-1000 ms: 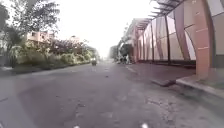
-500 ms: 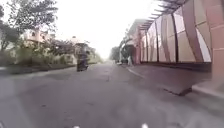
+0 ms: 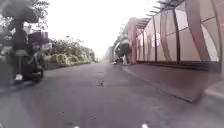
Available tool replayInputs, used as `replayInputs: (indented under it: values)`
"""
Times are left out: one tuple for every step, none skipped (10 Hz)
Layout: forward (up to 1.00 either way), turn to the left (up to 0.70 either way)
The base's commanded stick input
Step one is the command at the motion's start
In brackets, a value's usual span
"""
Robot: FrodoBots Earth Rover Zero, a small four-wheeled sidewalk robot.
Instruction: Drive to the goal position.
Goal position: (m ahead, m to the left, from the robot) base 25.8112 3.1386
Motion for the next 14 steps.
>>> replayInputs:
  values:
    - [1.0,0.0]
    - [1.0,0.0]
    - [1.0,0.0]
    - [1.0,0.0]
    - [1.0,0.0]
    - [1.0,0.0]
    - [1.0,0.0]
    - [1.0,0.0]
    - [1.0,0.0]
    - [1.0,0.0]
    - [1.0,0.0]
    - [1.0,0.0]
    - [1.0,0.0]
    - [1.0,0.0]
